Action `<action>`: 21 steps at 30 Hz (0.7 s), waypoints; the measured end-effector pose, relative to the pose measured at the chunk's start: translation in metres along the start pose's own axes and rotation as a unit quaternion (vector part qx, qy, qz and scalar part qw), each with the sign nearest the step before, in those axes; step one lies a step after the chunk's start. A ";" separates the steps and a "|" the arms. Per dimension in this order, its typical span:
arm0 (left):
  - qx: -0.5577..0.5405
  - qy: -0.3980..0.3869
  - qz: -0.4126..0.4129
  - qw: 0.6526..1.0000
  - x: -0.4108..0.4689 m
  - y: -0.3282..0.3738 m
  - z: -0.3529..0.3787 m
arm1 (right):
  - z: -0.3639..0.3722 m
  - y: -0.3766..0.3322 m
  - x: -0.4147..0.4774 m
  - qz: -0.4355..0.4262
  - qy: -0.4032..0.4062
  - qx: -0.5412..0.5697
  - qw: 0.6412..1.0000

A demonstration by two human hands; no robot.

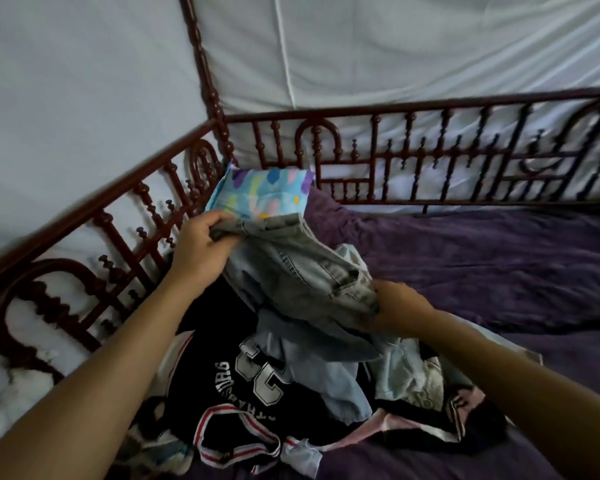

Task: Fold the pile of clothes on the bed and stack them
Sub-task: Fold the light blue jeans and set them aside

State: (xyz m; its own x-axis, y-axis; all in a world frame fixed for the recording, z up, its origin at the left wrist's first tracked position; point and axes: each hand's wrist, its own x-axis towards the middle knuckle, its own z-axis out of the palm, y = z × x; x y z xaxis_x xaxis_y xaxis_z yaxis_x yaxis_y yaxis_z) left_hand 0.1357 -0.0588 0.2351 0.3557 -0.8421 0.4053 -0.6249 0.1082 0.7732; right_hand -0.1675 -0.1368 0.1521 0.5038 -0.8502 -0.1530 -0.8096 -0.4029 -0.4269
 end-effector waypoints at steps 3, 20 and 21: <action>0.005 -0.041 0.084 0.996 0.001 0.019 0.002 | 0.011 0.015 -0.034 0.108 0.000 -0.191 0.976; -0.046 -0.082 0.217 0.972 0.057 0.200 0.213 | -0.168 0.152 -0.278 0.099 0.303 0.387 0.865; -0.043 -0.100 0.222 0.969 0.054 0.214 0.239 | -0.172 0.171 -0.293 0.114 0.308 0.391 0.860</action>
State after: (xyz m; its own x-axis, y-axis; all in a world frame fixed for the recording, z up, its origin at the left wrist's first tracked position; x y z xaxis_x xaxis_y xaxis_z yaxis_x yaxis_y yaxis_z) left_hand -0.1449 -0.2072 0.3053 -0.0821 -0.7872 0.6112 -0.6223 0.5195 0.5855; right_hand -0.5055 -0.0156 0.2774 -0.0908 -0.9921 0.0865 -0.2956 -0.0561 -0.9537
